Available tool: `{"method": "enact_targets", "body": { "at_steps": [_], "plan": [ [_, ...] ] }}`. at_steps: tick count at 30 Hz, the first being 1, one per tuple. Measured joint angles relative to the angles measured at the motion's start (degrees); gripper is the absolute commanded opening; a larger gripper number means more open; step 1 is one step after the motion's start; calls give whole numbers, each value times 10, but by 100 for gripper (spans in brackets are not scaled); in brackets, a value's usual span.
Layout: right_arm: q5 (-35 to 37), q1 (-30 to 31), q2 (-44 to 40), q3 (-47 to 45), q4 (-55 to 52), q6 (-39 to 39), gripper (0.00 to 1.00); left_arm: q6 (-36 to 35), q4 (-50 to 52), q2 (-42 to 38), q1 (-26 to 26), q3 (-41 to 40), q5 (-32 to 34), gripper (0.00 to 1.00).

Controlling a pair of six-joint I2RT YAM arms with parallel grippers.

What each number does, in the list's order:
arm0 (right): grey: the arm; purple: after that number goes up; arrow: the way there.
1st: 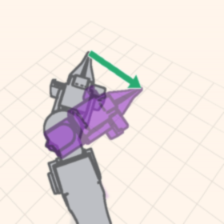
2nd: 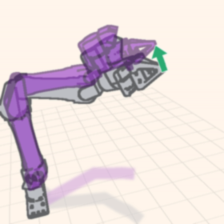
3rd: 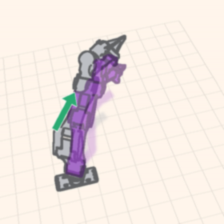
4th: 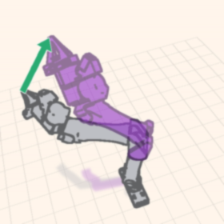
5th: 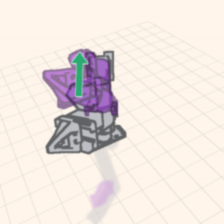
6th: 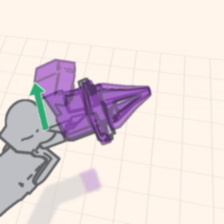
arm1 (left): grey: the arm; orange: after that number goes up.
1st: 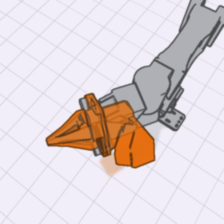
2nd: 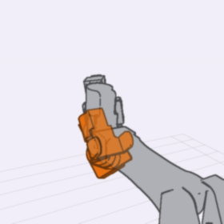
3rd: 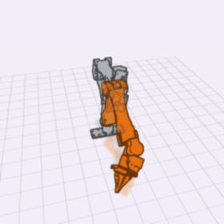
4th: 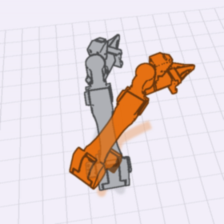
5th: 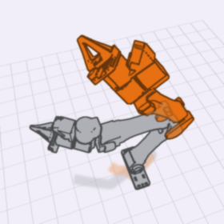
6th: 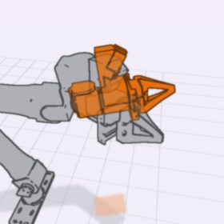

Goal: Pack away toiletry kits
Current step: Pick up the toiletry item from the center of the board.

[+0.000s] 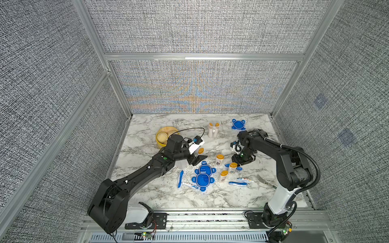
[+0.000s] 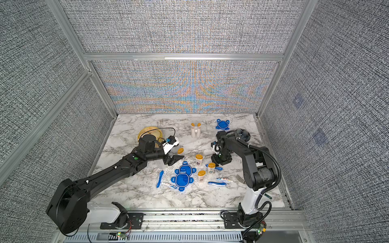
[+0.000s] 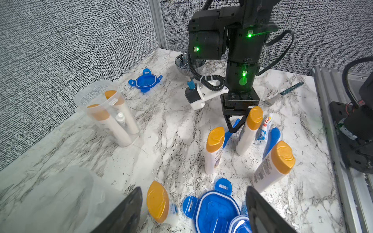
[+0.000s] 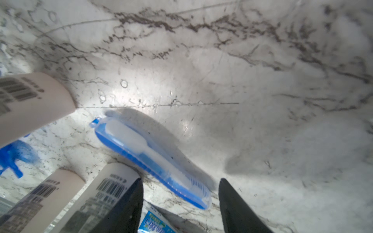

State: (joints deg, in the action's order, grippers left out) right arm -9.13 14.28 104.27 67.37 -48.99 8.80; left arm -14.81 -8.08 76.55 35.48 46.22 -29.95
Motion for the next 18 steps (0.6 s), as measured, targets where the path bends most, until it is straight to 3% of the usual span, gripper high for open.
{"method": "enact_targets", "body": {
  "at_steps": [4,18],
  "plan": [
    [12,3,14,2,1,0,61,-2,0,-3,0,-2,5,79],
    [41,-23,24,12,26,-34,34,-2,0,-11,0,-3,15,79]
  ]
}}
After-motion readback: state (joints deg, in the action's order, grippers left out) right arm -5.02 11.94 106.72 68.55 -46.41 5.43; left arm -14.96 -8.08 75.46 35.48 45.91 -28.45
